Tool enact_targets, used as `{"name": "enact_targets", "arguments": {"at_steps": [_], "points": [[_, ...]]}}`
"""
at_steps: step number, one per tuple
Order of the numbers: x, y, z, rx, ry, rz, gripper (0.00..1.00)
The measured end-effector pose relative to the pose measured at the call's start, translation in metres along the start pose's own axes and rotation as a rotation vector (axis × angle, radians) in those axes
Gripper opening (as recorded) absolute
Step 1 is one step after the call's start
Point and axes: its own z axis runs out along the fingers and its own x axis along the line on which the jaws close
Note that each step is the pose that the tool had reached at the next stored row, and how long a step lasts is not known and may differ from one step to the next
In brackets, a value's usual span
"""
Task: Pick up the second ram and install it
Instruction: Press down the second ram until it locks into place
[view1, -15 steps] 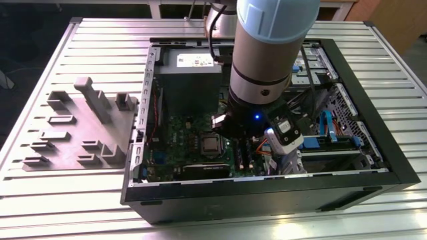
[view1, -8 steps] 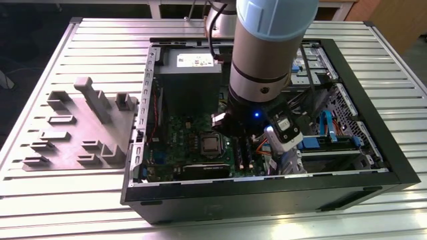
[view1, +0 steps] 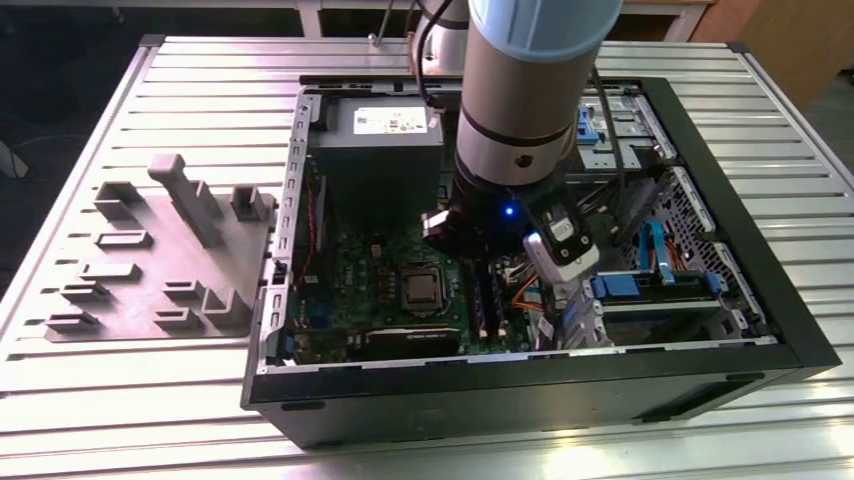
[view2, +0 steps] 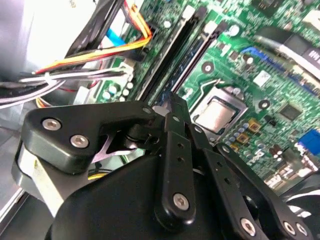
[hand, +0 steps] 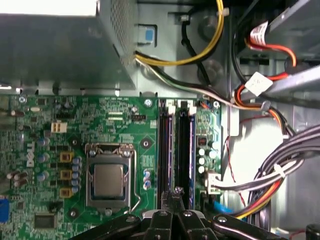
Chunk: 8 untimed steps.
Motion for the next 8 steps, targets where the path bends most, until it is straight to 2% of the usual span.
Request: {"name": "enact_targets", "arguments": {"at_steps": [8], "points": [[-0.0001,0.0009,-0.002,0.0,0.0,0.0,0.1]]}}
